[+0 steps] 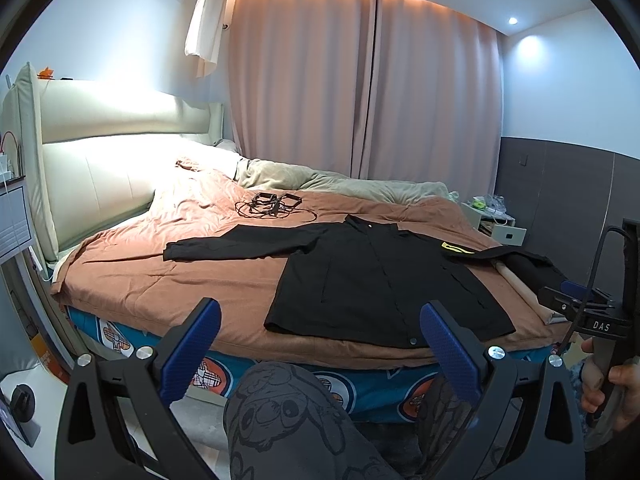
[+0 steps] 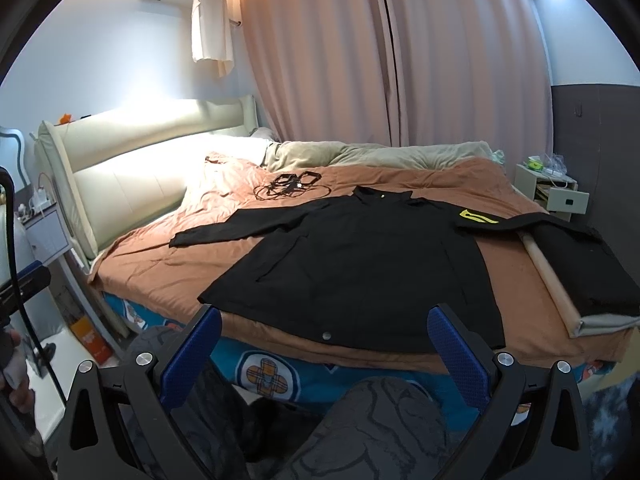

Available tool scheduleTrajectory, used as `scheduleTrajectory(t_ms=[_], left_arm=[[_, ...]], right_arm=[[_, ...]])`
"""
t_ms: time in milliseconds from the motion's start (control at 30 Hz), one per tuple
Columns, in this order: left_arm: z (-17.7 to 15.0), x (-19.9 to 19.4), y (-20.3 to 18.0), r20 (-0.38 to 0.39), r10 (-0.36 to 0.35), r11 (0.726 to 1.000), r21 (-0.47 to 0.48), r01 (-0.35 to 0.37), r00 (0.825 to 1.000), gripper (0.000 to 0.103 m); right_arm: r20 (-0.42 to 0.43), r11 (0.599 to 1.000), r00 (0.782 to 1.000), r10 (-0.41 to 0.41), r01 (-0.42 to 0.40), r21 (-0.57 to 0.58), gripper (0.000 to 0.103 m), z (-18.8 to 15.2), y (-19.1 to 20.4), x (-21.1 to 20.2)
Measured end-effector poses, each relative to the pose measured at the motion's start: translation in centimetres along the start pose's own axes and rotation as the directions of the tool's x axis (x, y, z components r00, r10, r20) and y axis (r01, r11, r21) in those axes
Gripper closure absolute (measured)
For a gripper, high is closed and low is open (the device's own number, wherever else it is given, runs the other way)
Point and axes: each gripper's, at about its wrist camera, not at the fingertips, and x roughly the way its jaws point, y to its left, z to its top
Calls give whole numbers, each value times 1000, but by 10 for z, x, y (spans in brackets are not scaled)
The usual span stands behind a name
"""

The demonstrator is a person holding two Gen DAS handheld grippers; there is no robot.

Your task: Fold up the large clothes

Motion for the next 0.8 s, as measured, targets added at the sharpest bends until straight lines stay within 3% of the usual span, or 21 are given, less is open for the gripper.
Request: scheduleTrajectory(t_ms=[400,800], left_arm=[[4,-3,8,11,-1,1000,-22,2,1000,1],[2,3,20,45,-11,999,-35,13,999,1]], right_arm=[[20,1000,1000,-2,2,-2,0,4,-1,-11],[-1,1000,1000,-14,14,16,0,12,-5,3]])
